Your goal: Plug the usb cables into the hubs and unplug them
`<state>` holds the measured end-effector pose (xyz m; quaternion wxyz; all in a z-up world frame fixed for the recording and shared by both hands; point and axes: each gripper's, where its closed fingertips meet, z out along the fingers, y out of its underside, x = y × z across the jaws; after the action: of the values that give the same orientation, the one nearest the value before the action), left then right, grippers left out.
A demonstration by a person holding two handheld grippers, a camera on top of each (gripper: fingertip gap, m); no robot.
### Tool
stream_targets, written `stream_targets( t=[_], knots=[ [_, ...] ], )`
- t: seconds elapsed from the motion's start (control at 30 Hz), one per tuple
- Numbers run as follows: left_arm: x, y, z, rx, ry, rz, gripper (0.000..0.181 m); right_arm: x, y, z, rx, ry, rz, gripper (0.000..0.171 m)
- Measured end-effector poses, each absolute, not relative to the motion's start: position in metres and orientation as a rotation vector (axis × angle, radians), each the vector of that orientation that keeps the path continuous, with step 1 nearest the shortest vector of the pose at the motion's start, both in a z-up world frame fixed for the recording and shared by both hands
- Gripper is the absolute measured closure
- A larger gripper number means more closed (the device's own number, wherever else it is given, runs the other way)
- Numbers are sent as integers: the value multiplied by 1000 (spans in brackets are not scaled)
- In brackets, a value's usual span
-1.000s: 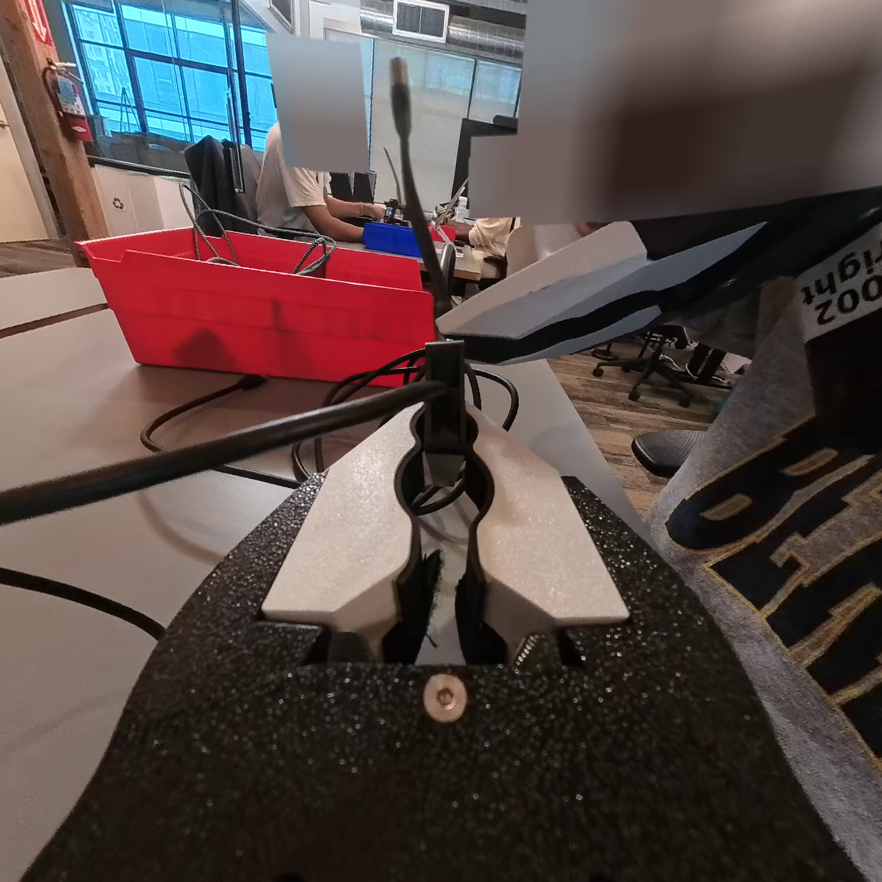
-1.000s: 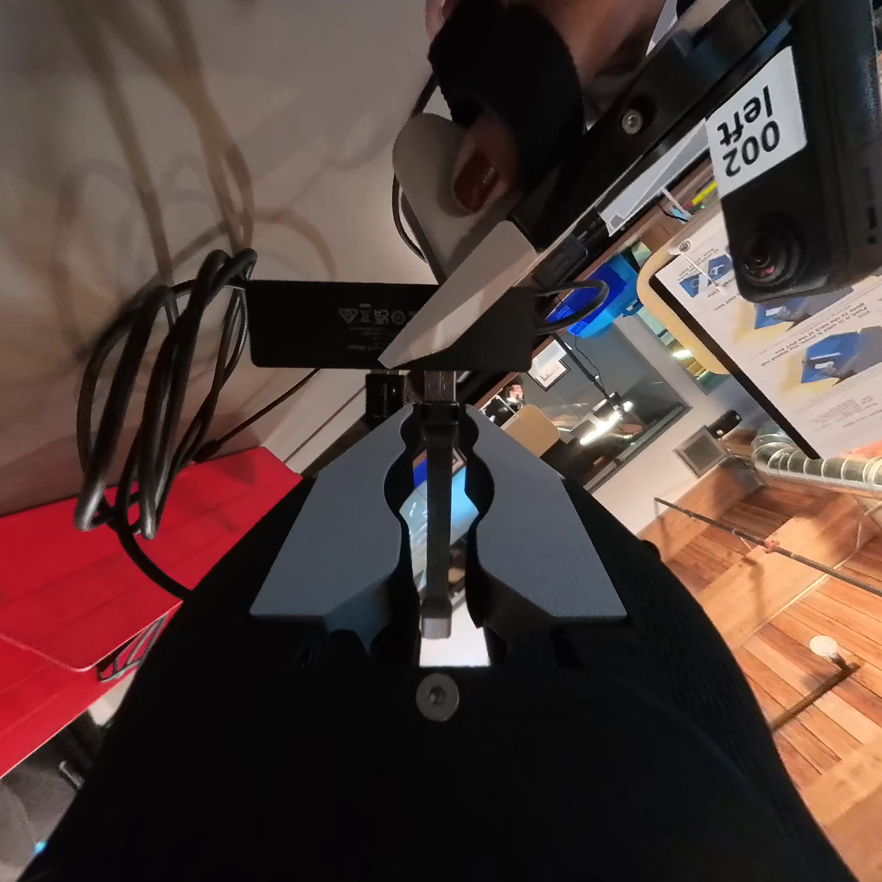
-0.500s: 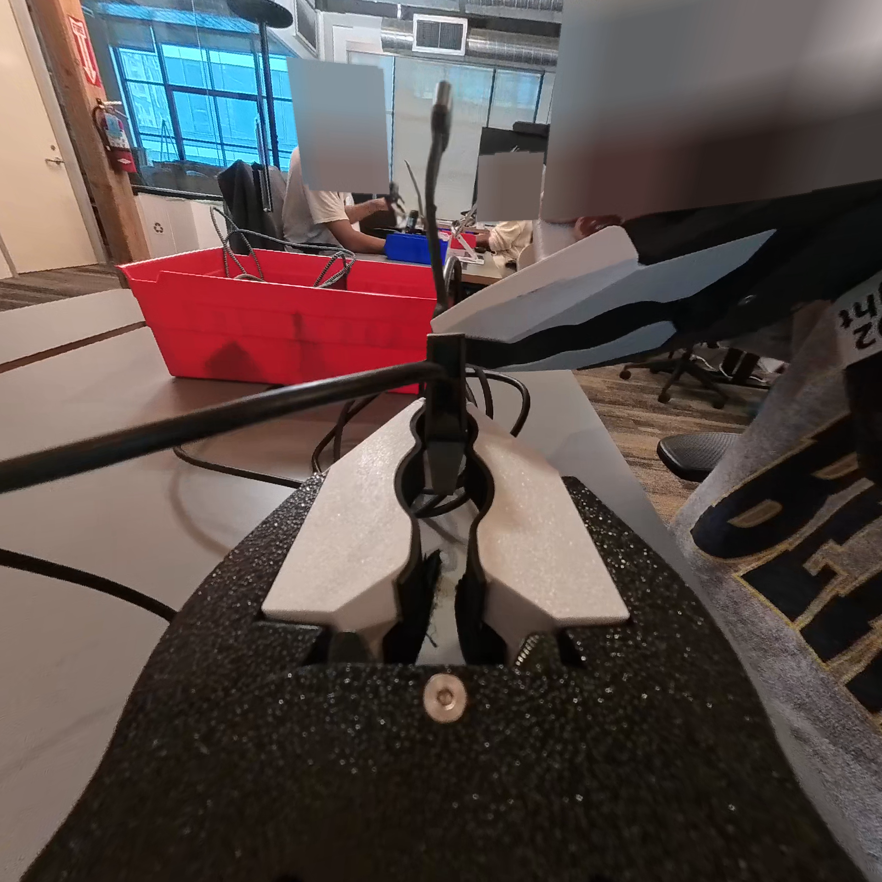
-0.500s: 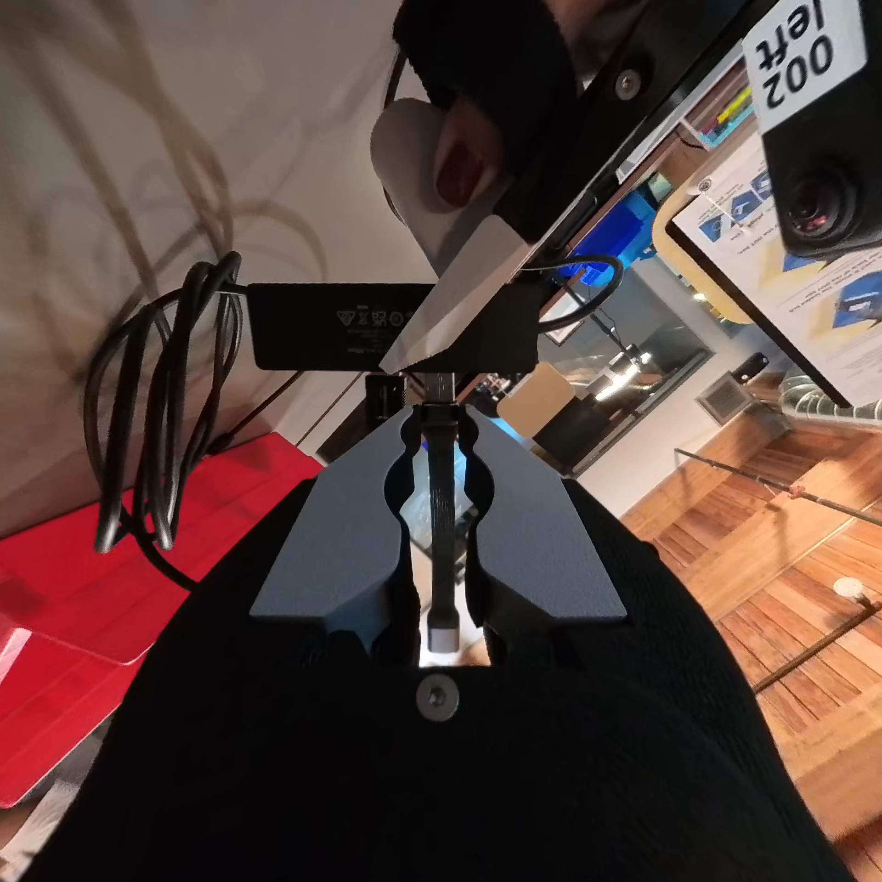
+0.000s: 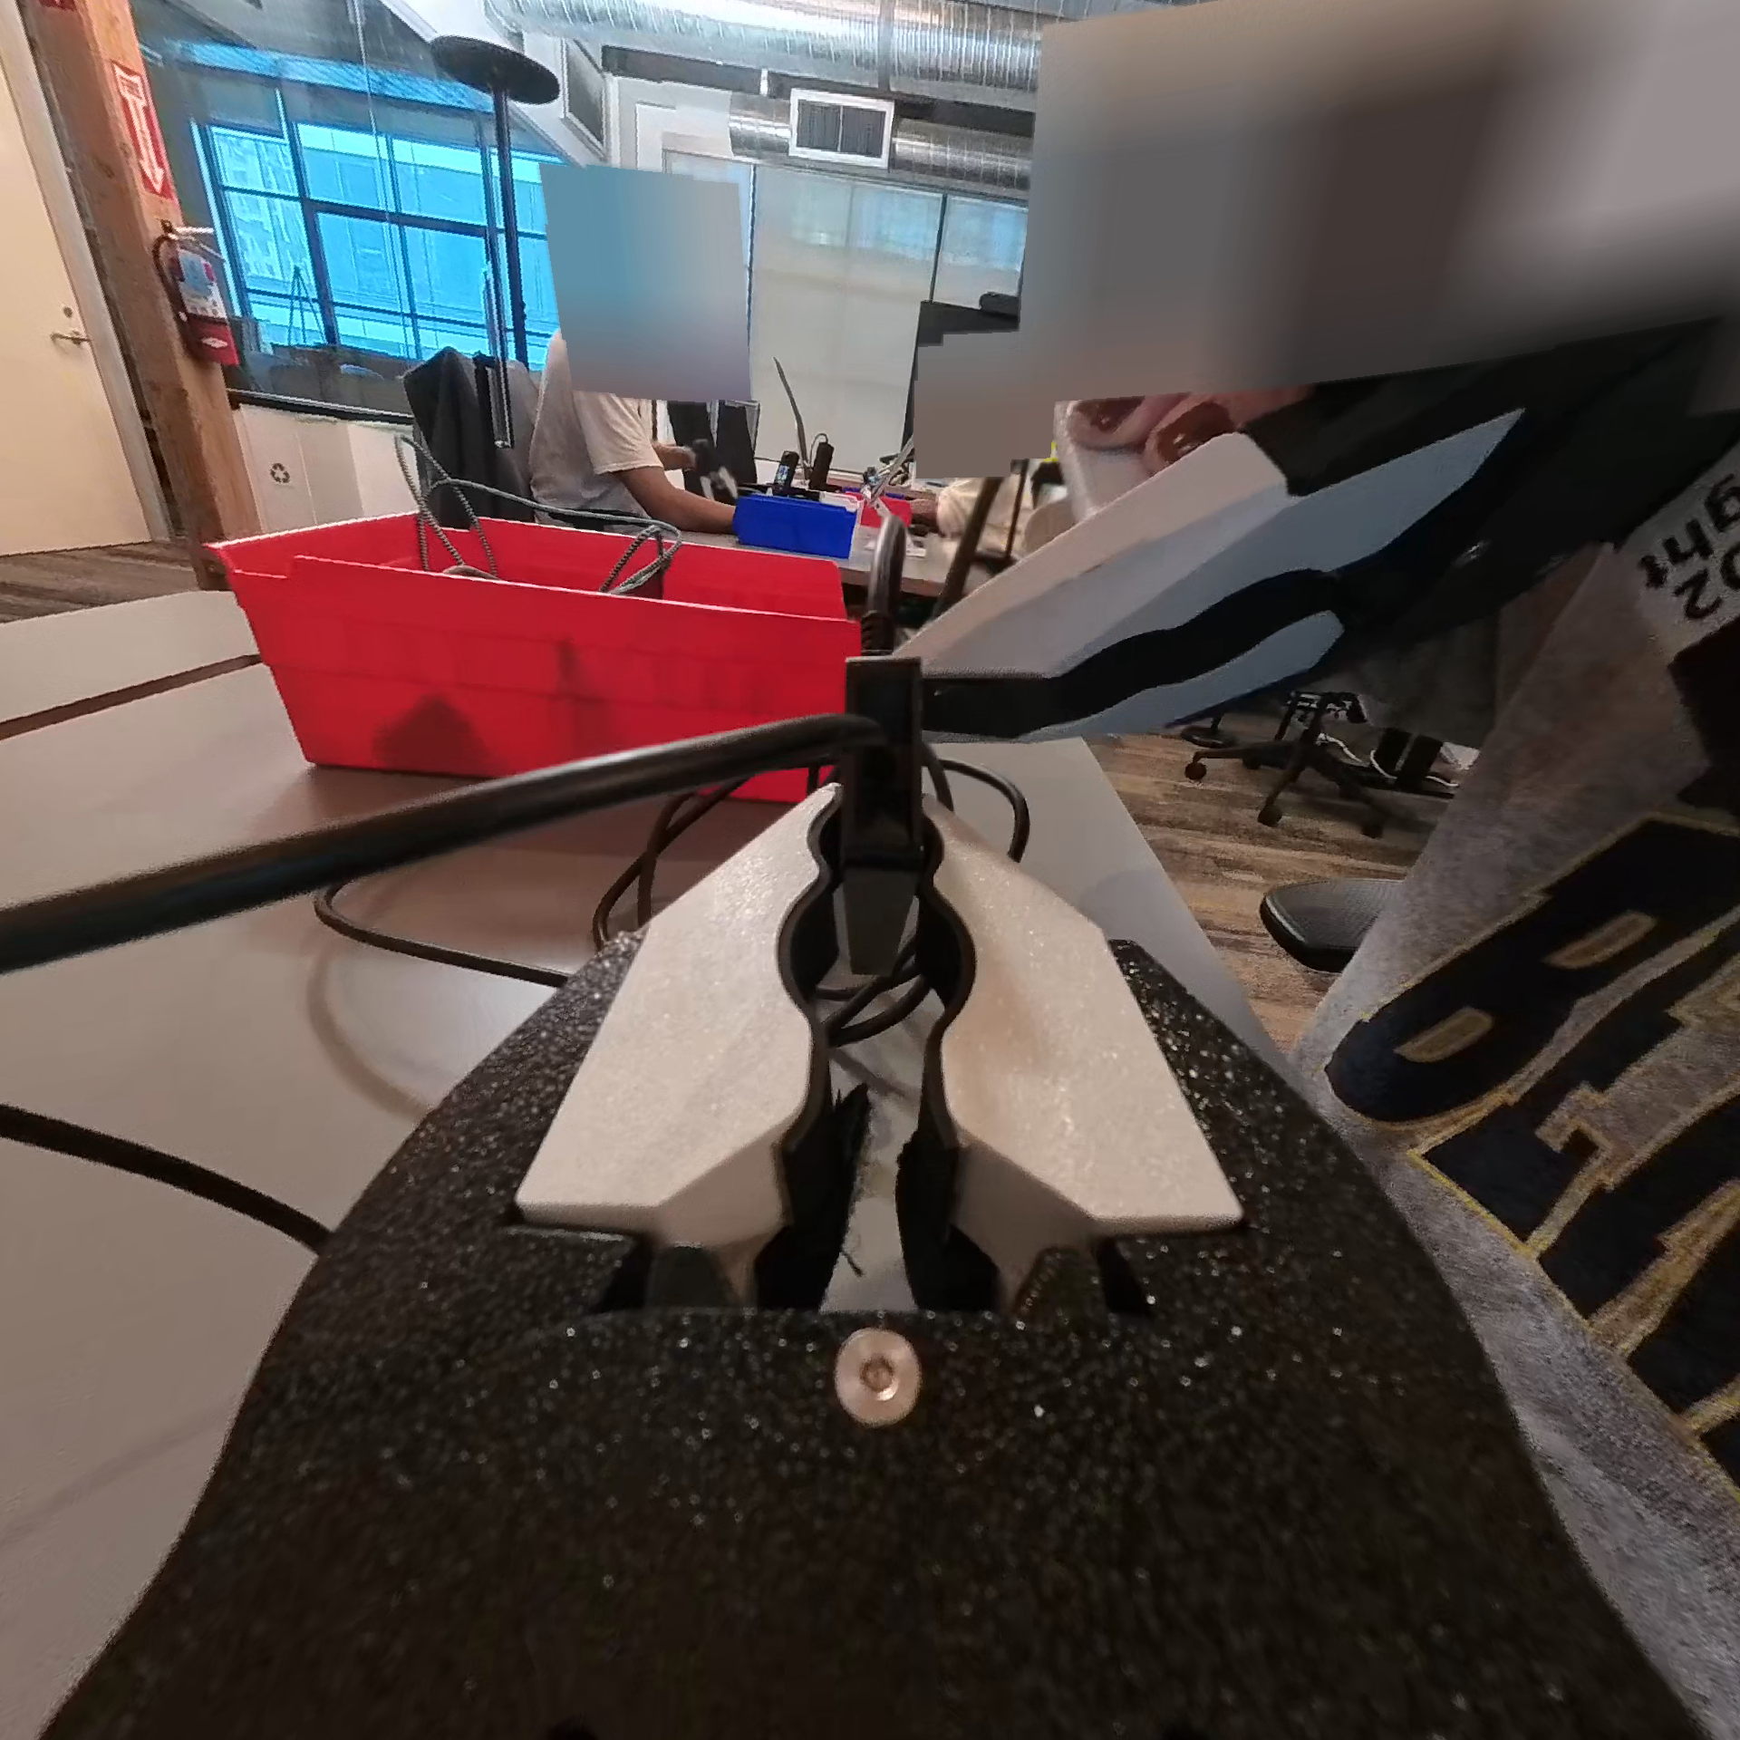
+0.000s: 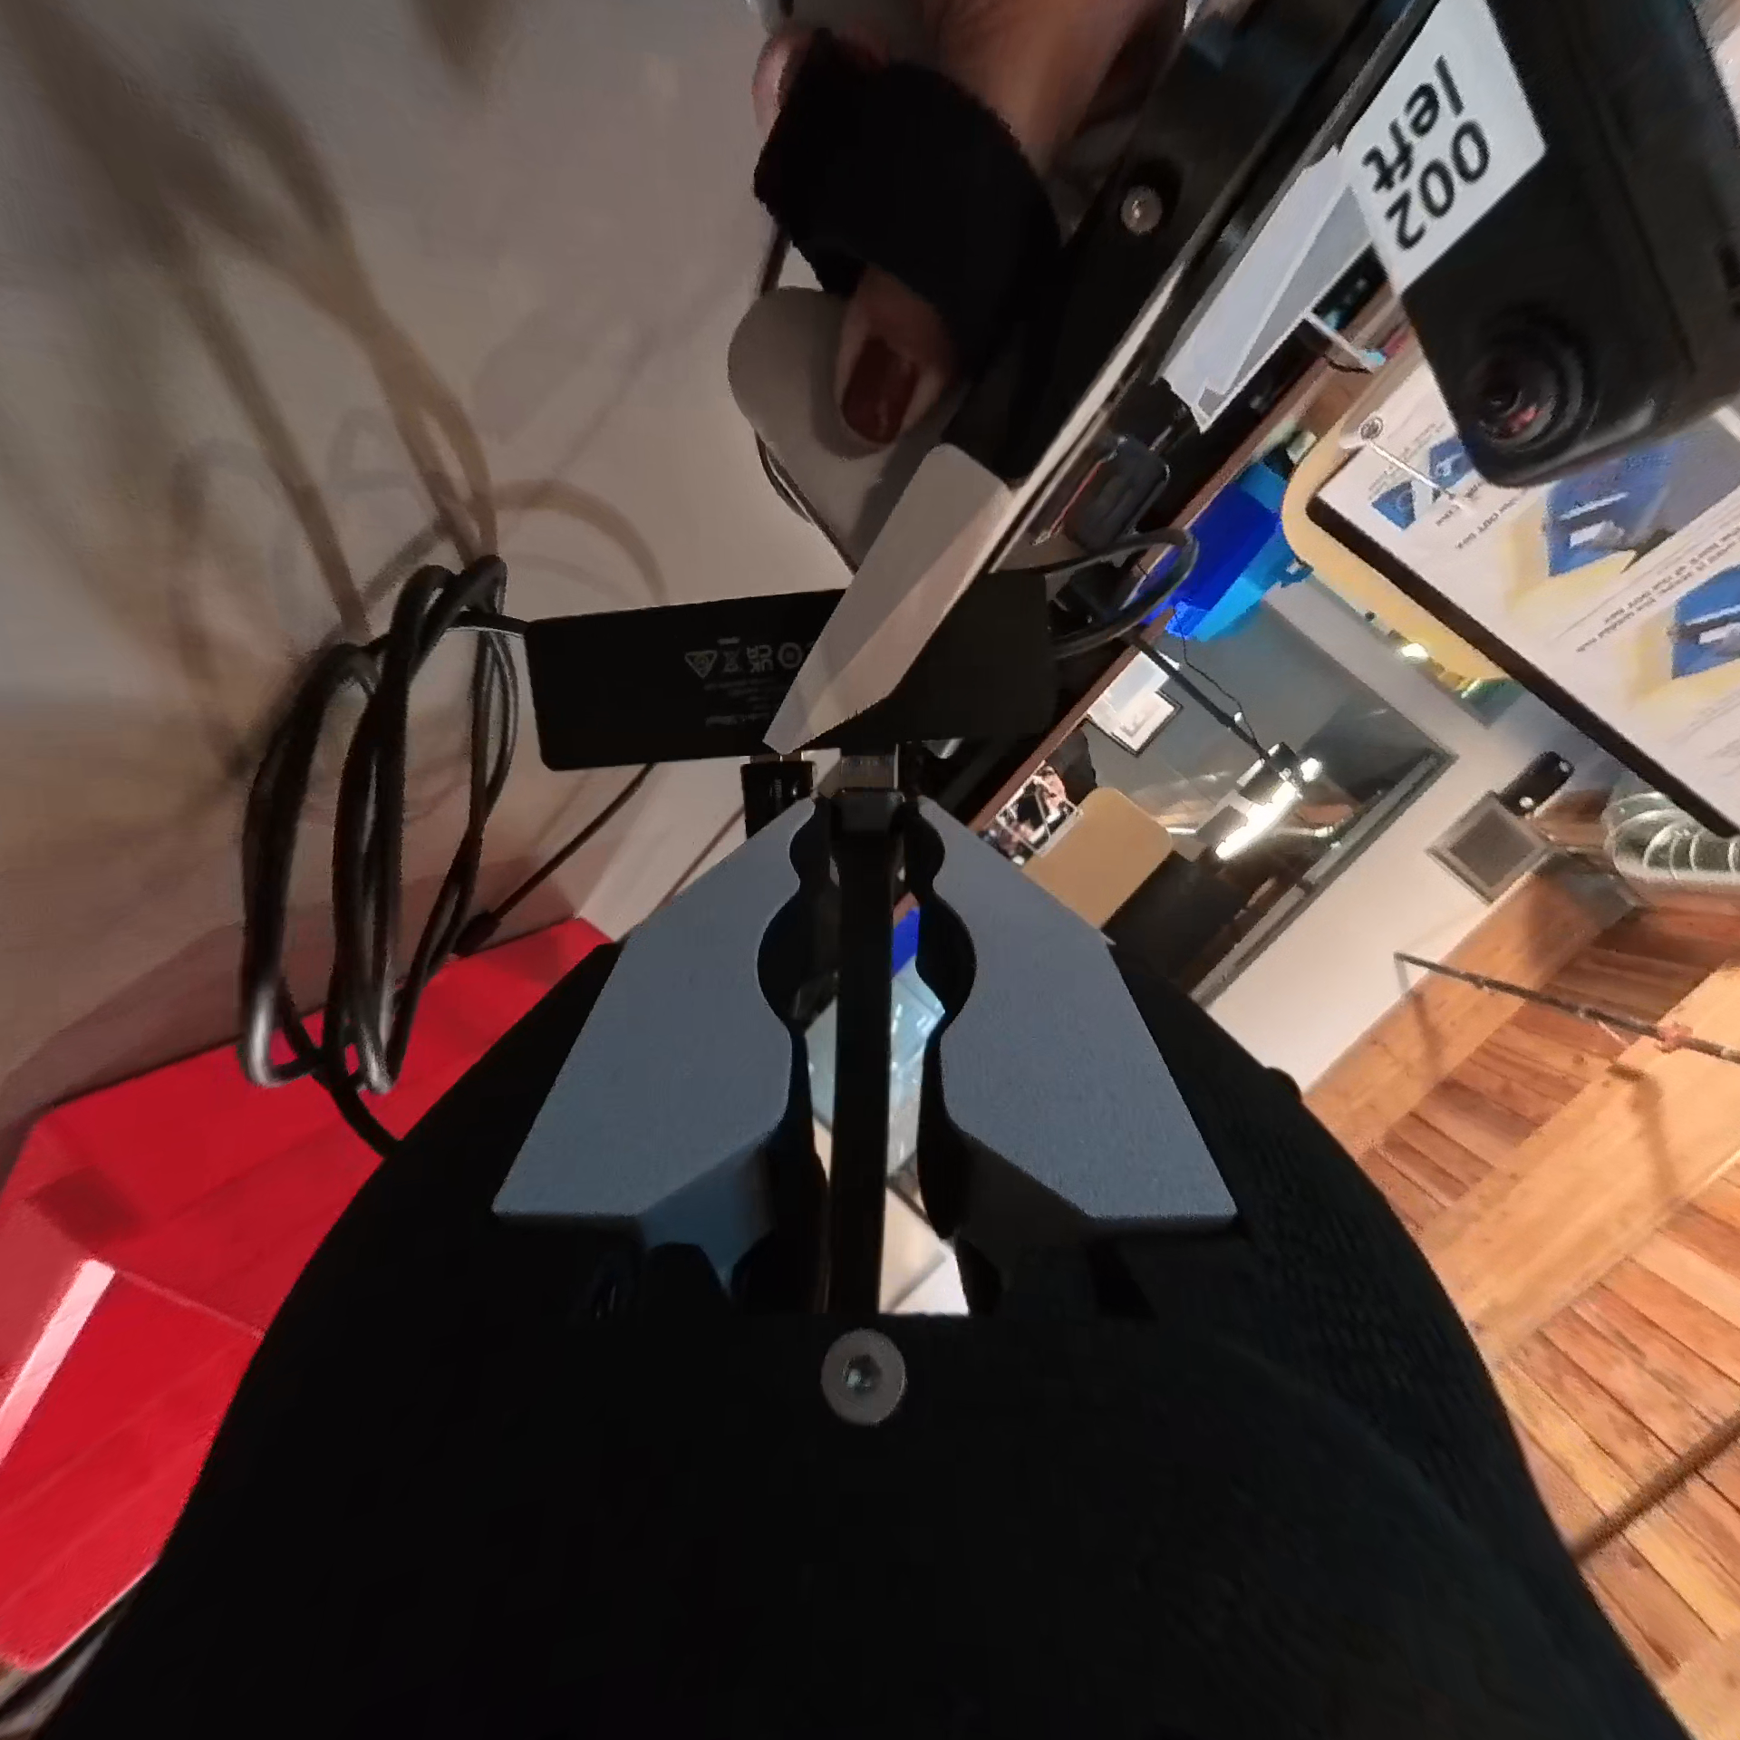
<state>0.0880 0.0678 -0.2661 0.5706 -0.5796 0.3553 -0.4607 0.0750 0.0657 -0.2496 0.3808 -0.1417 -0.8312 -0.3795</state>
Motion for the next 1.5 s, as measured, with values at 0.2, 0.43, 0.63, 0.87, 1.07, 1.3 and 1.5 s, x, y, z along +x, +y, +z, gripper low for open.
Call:
stream_targets(
  t=[0.2,0.43,0.63,0.87,1.07,1.3,1.5],
  knots=[
    [90,62,-264,-1332,866,-1104,173,74,61,-248,-387,-2170,-825,158],
    [91,61,-266,-1338,873,-1104,173,74,60,-251,-430,-2170,-730,158],
    [92,59,-264,-1333,873,-1139,173,72,57,-250,-487,-2173,-591,159],
    [94,65,-273,-1385,892,-1066,173,73,63,-260,-459,-2217,-615,157],
    [86,74,-271,-1367,869,-935,173,78,74,-239,-901,-2160,-379,124],
    [92,65,-270,-1288,1004,-730,173,88,71,-249,-1198,-2225,-135,157],
    [91,67,-272,-1294,1007,-719,172,92,64,-249,-1321,-2242,7,151]
  ],
)
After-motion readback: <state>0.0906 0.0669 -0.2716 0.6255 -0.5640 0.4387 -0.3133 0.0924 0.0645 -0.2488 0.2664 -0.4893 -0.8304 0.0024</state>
